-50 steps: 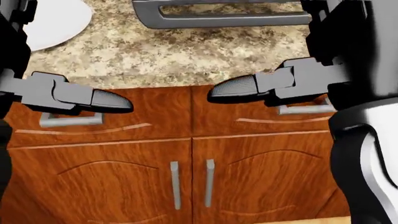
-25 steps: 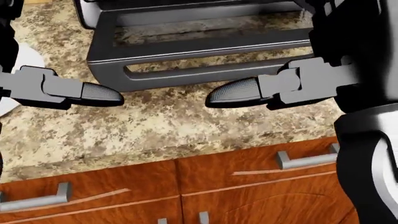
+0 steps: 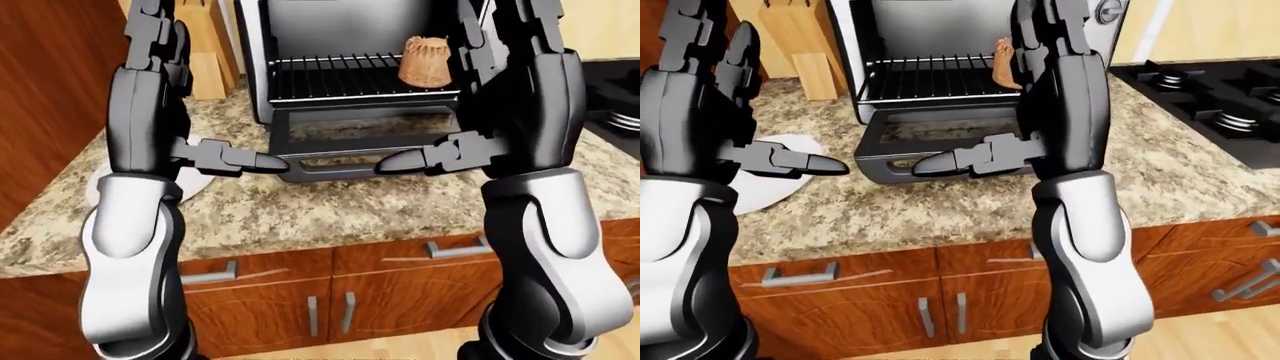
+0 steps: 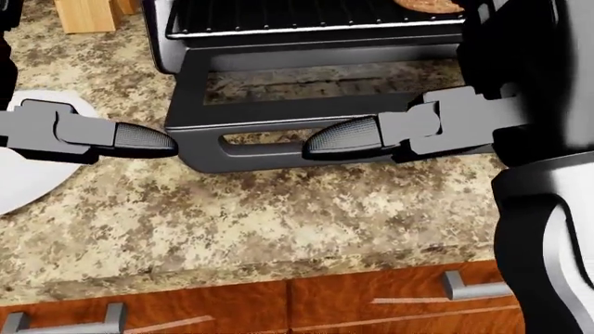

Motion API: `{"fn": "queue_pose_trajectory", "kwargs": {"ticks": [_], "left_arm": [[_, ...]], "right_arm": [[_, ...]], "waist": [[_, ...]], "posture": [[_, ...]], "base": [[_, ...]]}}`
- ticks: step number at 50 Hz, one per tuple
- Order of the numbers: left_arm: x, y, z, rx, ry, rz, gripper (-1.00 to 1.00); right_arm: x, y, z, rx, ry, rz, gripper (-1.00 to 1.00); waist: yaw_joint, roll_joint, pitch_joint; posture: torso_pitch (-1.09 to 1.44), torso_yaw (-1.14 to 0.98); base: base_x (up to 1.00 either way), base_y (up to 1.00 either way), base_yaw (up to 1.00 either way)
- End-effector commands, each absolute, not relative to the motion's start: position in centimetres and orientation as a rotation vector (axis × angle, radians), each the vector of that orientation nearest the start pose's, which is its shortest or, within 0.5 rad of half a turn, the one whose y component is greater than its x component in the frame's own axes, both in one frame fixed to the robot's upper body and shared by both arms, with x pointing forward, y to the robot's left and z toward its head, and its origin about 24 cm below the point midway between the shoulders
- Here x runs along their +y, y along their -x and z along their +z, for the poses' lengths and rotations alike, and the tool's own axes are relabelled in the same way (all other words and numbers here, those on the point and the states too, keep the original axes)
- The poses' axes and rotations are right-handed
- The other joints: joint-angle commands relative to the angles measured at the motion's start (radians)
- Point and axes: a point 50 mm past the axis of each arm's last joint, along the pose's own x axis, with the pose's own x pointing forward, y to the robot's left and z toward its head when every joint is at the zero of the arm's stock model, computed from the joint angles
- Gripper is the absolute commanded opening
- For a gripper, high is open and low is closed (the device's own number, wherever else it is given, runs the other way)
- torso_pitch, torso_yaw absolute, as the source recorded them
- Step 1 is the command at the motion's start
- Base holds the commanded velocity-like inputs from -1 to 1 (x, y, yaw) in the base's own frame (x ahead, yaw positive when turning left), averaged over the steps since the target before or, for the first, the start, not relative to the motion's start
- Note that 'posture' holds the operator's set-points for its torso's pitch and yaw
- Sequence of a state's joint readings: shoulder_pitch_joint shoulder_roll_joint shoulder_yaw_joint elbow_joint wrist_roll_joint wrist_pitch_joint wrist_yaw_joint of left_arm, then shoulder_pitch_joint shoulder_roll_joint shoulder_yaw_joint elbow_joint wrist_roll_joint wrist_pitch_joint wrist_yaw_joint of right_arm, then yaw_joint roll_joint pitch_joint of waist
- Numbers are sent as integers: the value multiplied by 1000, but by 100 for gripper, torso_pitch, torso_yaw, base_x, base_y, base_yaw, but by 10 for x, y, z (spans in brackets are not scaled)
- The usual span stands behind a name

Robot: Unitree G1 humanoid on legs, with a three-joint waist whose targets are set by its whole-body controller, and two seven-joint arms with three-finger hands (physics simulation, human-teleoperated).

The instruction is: Pick the scone from the rack and place it on the plate on the counter.

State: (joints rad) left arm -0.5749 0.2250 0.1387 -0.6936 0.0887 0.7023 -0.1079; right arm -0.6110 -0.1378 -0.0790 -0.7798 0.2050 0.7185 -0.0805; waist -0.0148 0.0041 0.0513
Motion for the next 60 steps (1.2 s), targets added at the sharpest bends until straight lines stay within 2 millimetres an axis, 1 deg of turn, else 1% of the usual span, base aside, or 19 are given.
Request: {"fn": "queue_pose_trajectory", "kwargs": {"ticks": [1, 4, 7, 9, 13, 15, 16, 18, 23, 27, 30, 31, 34, 39, 43, 44, 46, 49, 60], "left_arm": [[162, -247, 290, -652, -269, 16, 100], [162, -246, 292, -654, -268, 14, 100], [162, -246, 291, -654, -267, 15, 100], [162, -245, 291, -653, -268, 15, 100], [161, -246, 291, -653, -269, 14, 100], [161, -247, 290, -651, -272, 12, 100], [160, -248, 289, -650, -269, 10, 100], [161, -247, 289, -650, -271, 11, 100], [161, -247, 287, -646, -268, 9, 100], [160, -246, 286, -646, -270, 7, 100], [159, -246, 286, -647, -270, 2, 100], [160, -246, 286, -647, -270, 4, 100], [159, -246, 286, -647, -270, 3, 100], [159, -247, 286, -646, -272, 0, 100], [158, -247, 289, -649, -274, -2, 100], [158, -247, 289, -648, -276, -3, 100], [158, -247, 290, -650, -277, -4, 100], [157, -247, 289, -649, -279, -7, 100], [154, -244, 289, -674, -263, -44, 100]], "right_arm": [[-130, -232, 298, -728, -14, 155, 100], [-128, -231, 300, -735, 8, 156, 100], [-129, -231, 301, -737, 3, 157, 100], [-129, -230, 300, -737, 1, 156, 100], [-130, -229, 298, -735, -3, 153, 100], [-131, -230, 297, -733, -25, 147, 100], [-131, -230, 297, -733, -29, 150, 100], [-132, -230, 297, -734, -36, 148, 100], [-132, -228, 294, -735, -36, 157, 100], [-131, -229, 295, -742, -34, 158, 100], [-131, -228, 294, -742, -36, 164, 100], [-131, -227, 294, -743, -31, 163, 100], [-132, -226, 294, -744, -35, 165, 100], [-133, -227, 293, -741, -27, 153, 100], [-136, -231, 293, -732, -40, 121, 100], [-136, -231, 293, -735, -37, 114, 100], [-136, -231, 293, -735, -41, 114, 100], [-136, -231, 293, -733, -44, 115, 100], [-142, -233, 300, -722, -37, 86, 100]], "waist": [[-1, 3, -25], [10, 10, -22], [20, -45, -10], [19, -44, -23], [12, -1, -2], [3, 28, -13], [2, 81, -27], [8, 55, -5], [11, -4, 0], [22, -26, -19], [21, -78, -26], [17, -57, -17], [39, -61, -28], [30, -17, -15], [-2, 60, -40], [-1, 19, -19], [-2, 17, -23], [3, -12, -13], [19, -7, -26]], "posture": [[0, 0], [0, 0], [0, 0], [0, 0], [0, 0], [0, 0], [0, 0], [0, 0], [0, 0], [0, 0], [0, 0], [0, 0], [0, 0], [0, 0], [0, 0], [0, 0], [0, 0], [0, 0], [0, 0]], "base": [[0, 0, 0], [0, 15, 0], [0, 35, 0], [0, 36, 0], [0, 35, 0], [0, 18, 0], [0, 0, 0], [0, 0, 0], [0, 0, 0], [0, 0, 35], [0, 0, 57], [0, 0, 59], [2, 0, 66], [3, 0, 69], [1, 0, 4], [0, 0, 0], [0, 0, 0], [0, 0, 0], [0, 0, 0]]}}
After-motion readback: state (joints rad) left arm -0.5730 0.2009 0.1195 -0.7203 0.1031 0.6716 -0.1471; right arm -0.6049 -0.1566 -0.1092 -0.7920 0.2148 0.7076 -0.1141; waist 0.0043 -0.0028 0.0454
